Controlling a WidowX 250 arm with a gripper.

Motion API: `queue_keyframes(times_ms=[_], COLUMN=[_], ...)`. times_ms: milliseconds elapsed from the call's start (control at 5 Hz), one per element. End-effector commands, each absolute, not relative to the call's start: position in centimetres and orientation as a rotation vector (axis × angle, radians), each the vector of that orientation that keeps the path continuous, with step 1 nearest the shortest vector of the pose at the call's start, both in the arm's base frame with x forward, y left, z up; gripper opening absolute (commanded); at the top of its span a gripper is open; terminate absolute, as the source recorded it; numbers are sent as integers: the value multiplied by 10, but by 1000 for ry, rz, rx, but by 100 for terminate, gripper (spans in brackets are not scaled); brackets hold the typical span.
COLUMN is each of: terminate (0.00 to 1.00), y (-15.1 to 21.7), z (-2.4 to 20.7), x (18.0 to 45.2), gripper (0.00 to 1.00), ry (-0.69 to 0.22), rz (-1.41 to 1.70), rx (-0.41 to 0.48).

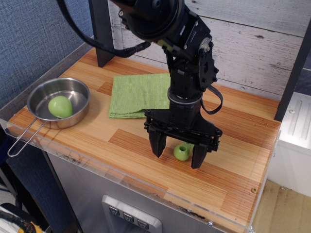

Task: Move the green spatula to the right of the green towel

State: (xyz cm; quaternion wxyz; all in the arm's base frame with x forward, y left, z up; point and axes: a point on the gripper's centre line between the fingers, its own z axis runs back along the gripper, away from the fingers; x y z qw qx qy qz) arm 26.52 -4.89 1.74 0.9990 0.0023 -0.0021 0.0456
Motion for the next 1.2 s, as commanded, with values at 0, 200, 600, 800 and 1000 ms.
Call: queue_keyframes(times_ms=[0,200,600,800,1000], terminate=[0,0,0,0,100], y=[-38,-42,-35,-35,-35], z=[48,68,114,114,114], x=[265,273,272,272,272], gripper=[100,100,100,100,100], ry=[-24,-37,-167,-167,-167], rz=[116,122,146,146,146], rx=[-64,-93,-96,-96,-96])
